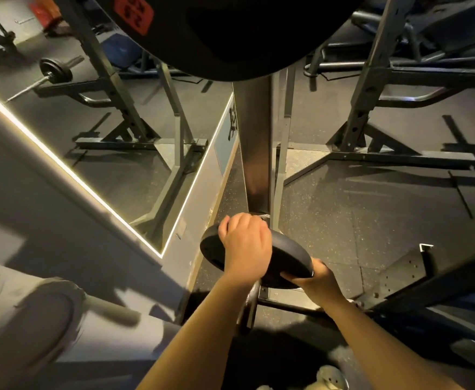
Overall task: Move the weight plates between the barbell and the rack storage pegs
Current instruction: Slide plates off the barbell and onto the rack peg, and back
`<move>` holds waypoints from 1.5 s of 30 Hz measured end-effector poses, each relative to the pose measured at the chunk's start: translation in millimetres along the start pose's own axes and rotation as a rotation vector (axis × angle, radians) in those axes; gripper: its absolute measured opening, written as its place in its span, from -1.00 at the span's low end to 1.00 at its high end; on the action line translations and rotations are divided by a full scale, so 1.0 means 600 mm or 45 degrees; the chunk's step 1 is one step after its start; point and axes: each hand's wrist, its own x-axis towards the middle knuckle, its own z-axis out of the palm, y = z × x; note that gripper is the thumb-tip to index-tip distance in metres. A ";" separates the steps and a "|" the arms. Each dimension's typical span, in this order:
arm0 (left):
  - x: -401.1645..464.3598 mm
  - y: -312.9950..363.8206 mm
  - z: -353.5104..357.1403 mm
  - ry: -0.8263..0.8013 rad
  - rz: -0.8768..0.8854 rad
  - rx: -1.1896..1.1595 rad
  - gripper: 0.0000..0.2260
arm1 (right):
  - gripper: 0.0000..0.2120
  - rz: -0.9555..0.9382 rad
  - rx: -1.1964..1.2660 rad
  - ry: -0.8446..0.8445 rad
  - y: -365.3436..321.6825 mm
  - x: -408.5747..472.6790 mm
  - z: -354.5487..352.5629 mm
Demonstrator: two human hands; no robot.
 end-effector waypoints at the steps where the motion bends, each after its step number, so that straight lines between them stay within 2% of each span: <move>1: 0.005 -0.013 -0.002 0.010 -0.055 -0.079 -0.71 | -0.51 -0.040 -0.030 0.030 -0.008 0.000 -0.004; 3: 0.013 -0.044 -0.012 -0.023 -0.240 -0.310 -0.71 | -0.51 -0.129 -0.146 0.036 -0.040 0.006 -0.013; 7: 0.035 -0.126 -0.002 -0.217 -0.976 -0.831 -0.68 | -0.59 -0.310 -0.548 -0.026 -0.157 0.024 -0.018; 9: 0.043 -0.153 0.013 -0.247 -1.249 -1.006 -0.68 | -0.59 -0.409 -0.674 -0.038 -0.197 0.032 -0.006; 13: 0.047 -0.160 0.025 -0.298 -1.376 -1.136 -0.62 | -0.59 -0.401 -0.731 -0.032 -0.207 0.036 0.003; 16: 0.044 -0.151 0.021 -0.322 -1.333 -1.081 -0.64 | -0.58 -0.462 -0.710 -0.009 -0.196 0.037 0.000; 20: 0.041 -0.154 0.013 -0.338 -1.307 -0.977 -0.51 | -0.59 -0.602 -0.629 0.034 -0.182 0.033 -0.010; 24: 0.037 -0.136 0.010 -0.311 -1.180 -0.924 -0.56 | -0.56 -0.590 -0.505 0.021 -0.162 0.036 -0.020; 26: 0.035 -0.114 -0.003 -0.283 -1.046 -0.825 -0.59 | -0.56 -0.526 -0.459 0.000 -0.140 0.043 -0.024; 28: 0.038 -0.093 -0.013 -0.267 -0.842 -0.591 -0.65 | -0.57 -0.421 -0.378 -0.036 -0.112 0.049 -0.029; 31: 0.031 -0.063 -0.017 -0.103 -0.520 -0.350 -0.72 | -0.56 -0.244 -0.158 -0.103 -0.061 0.055 -0.032; 34: 0.026 -0.032 -0.008 -0.136 -0.205 -0.160 -0.62 | -0.55 -0.115 0.277 -0.152 -0.016 0.051 -0.019; 36: 0.024 -0.011 0.005 -0.147 0.008 -0.027 -0.57 | -0.59 -0.053 0.443 -0.174 0.006 0.053 -0.003; 40: 0.020 0.028 0.009 -0.022 0.032 -0.007 -0.72 | -0.57 0.061 0.430 -0.185 0.021 0.052 0.012; 43: 0.021 0.011 0.008 0.012 -0.010 -0.032 -0.65 | -0.62 -0.001 0.337 -0.214 0.010 0.061 -0.006; 45: 0.027 -0.012 0.006 0.027 -0.069 -0.131 -0.70 | -0.70 -0.072 0.231 -0.232 -0.009 0.068 -0.025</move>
